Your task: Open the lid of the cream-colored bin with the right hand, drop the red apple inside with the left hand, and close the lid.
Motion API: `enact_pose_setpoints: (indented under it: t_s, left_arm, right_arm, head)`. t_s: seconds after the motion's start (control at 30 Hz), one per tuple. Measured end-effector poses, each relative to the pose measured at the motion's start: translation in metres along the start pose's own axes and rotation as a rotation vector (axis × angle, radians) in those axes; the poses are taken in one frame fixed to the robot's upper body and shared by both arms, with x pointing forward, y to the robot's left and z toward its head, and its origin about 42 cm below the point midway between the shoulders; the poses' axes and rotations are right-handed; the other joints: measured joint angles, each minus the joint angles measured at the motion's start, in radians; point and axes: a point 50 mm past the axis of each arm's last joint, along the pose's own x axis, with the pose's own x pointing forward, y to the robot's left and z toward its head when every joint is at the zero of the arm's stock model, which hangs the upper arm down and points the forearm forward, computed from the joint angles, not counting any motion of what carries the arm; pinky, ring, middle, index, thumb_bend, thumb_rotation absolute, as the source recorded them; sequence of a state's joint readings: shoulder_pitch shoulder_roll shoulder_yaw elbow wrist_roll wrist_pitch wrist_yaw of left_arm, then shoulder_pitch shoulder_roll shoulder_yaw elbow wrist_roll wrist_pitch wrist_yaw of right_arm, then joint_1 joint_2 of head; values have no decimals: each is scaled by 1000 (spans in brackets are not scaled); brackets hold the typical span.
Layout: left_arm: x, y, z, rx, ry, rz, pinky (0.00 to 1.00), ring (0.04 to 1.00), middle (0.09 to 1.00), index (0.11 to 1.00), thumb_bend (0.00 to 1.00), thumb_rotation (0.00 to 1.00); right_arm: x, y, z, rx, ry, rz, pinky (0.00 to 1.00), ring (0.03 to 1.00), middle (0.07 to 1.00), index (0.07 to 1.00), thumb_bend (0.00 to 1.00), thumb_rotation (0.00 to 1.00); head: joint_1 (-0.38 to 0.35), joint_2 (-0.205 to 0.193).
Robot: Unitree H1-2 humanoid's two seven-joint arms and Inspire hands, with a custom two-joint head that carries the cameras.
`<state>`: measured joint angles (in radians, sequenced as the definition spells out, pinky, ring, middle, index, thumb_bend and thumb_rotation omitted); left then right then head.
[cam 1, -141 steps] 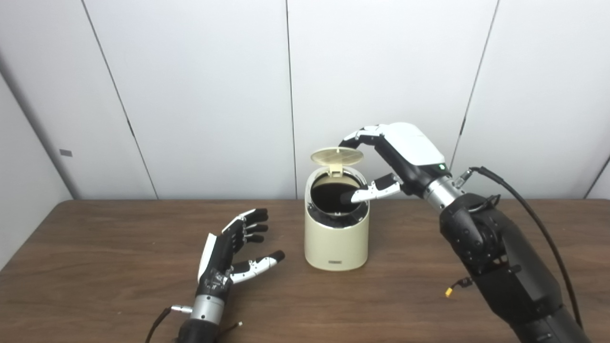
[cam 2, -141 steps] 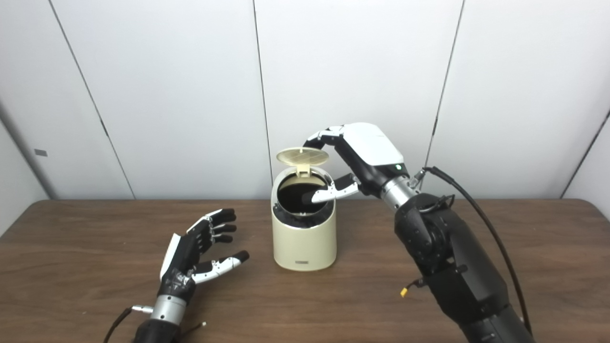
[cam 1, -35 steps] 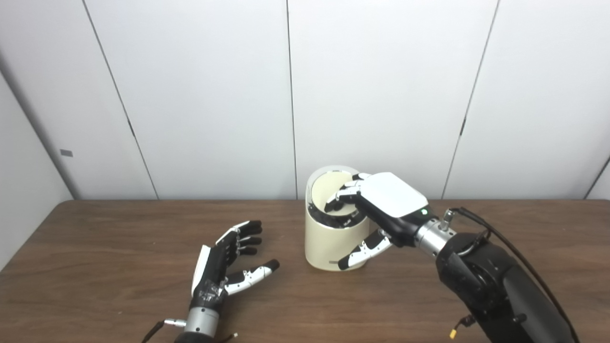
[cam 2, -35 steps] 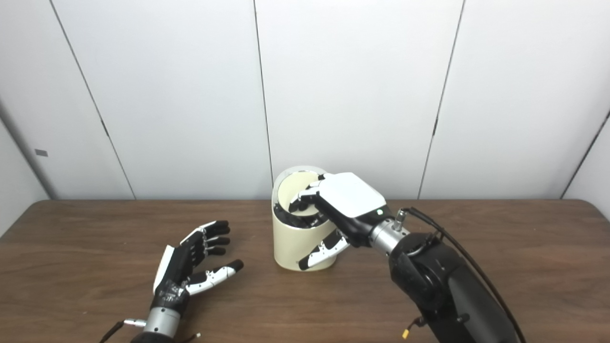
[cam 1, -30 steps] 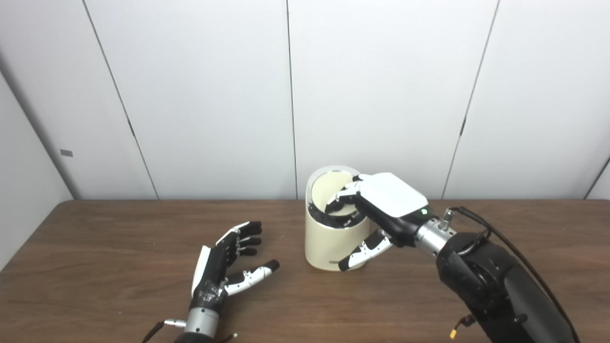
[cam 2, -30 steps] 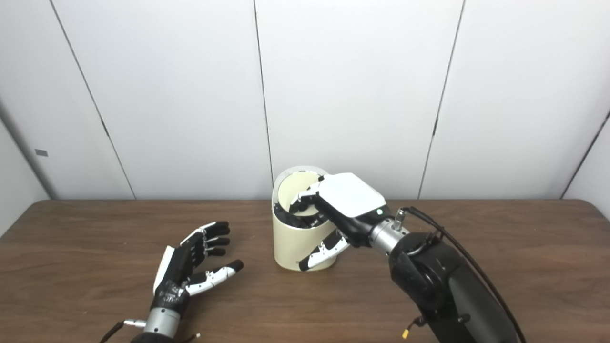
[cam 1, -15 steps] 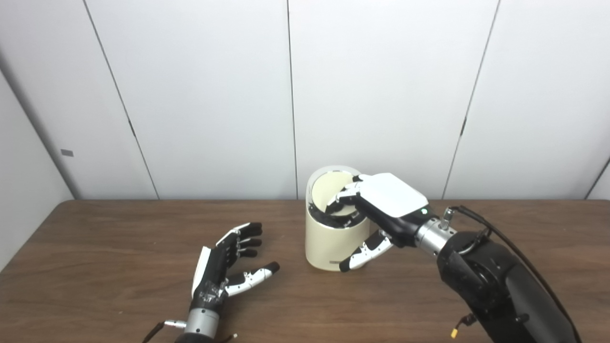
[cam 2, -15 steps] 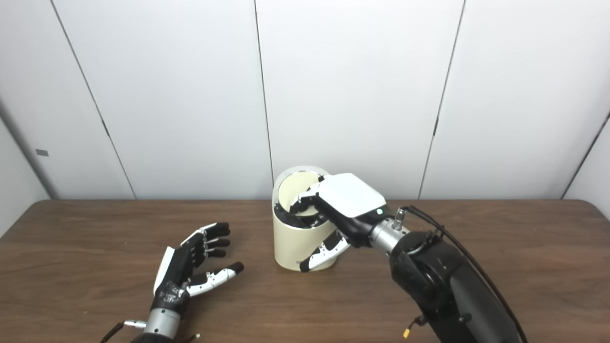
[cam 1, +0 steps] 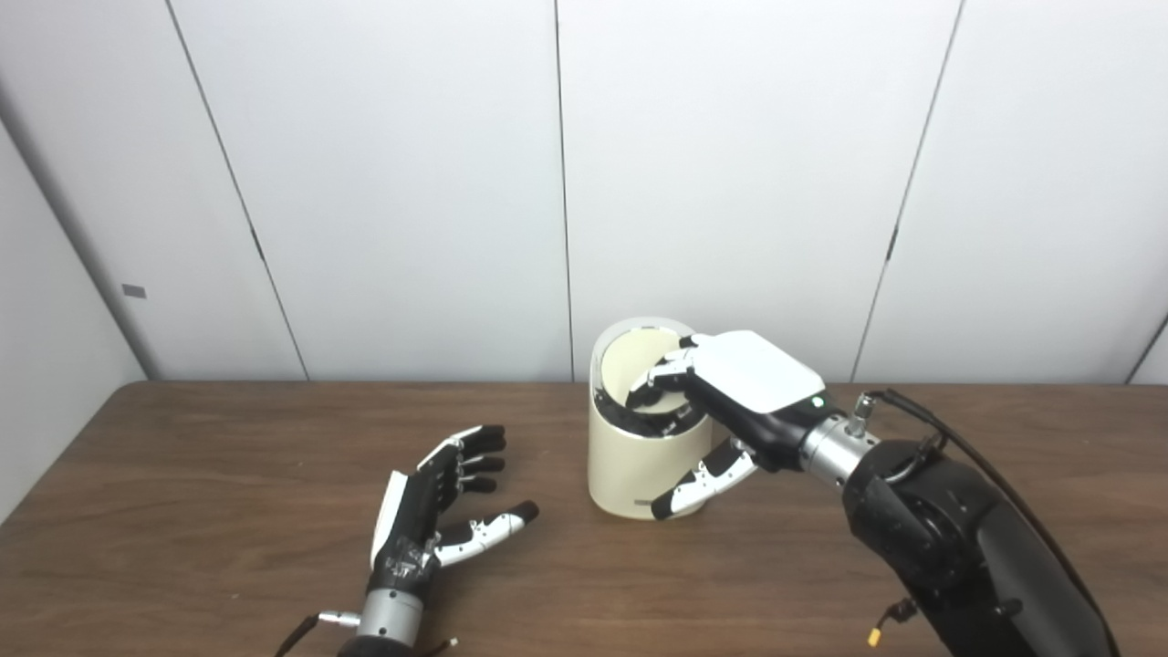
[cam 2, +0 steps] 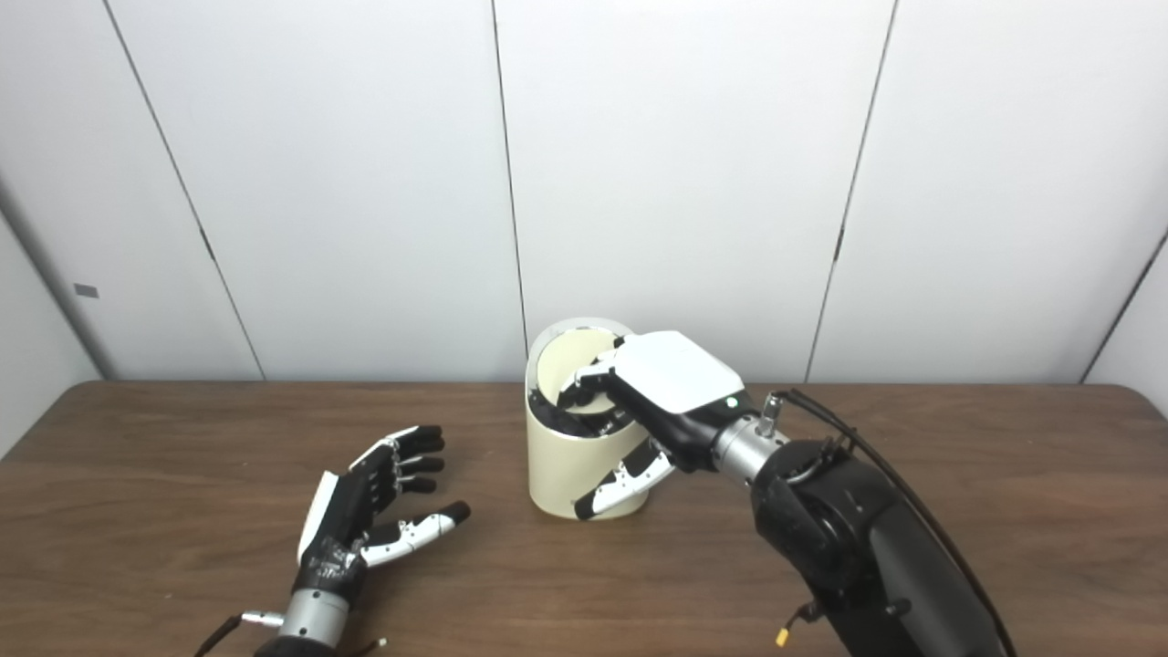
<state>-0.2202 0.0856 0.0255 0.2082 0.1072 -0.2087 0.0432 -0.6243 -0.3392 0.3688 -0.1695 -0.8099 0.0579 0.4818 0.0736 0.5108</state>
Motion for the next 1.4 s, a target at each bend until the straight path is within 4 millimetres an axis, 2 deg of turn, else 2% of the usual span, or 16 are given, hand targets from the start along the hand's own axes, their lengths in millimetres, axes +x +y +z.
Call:
enact_pose_setpoints:
  t_s: [0.2,0.43,0.57,0.67,0.73,0.83,0.97,1.1,1.23,1.4]
  left_arm:
    - [5,-1,-1,-3,-1,-3,645,725,777,784,702,29]
    - [6,-1,0,-5,-27,-5,641,720,770,775,704,9]
    - [7,-2,0,-4,-29,-6,637,718,774,775,704,31]
    - [7,-2,0,-5,-29,-6,646,725,778,779,704,34]
    - [7,-2,0,-5,-29,-6,657,725,775,780,710,45]
    - [6,-2,0,-4,-30,-6,656,721,773,777,714,50]
    - [6,-2,0,-4,-30,-6,655,718,771,777,710,48]
    - [6,-2,0,-3,-30,-7,658,719,770,778,708,55]
    - [6,-1,0,1,-30,-7,661,725,772,777,709,58]
    - [6,-1,0,-2,-30,-7,661,726,774,779,718,79]
  right_arm:
    - [-4,-3,-3,27,6,-18,929,853,701,716,700,432]
    - [-10,-15,-6,43,30,-85,911,849,714,723,685,360]
    - [-13,-13,-9,66,51,-121,763,822,710,726,696,355]
    - [-18,-9,-13,91,71,-149,752,819,720,742,692,355]
    - [-21,-6,-17,106,85,-175,697,786,730,742,703,315]
    - [-24,1,-27,128,122,-210,634,762,755,758,706,315]
    - [-33,9,-37,173,169,-267,628,769,810,801,668,330]
    - [-47,20,-54,335,222,-334,644,779,821,801,665,257]
    - [-62,42,-67,540,271,-400,624,778,829,809,669,247]
    - [-75,79,-70,664,327,-400,605,757,828,810,655,274]
  head:
    - [-2,-11]
    - [2,-14]
    - [2,-14]
    - [2,-12]
    - [0,-12]
    - [-2,-14]
    - [-3,-14]
    - [-8,-15]
    - [-17,-21]
    - [-28,-23]
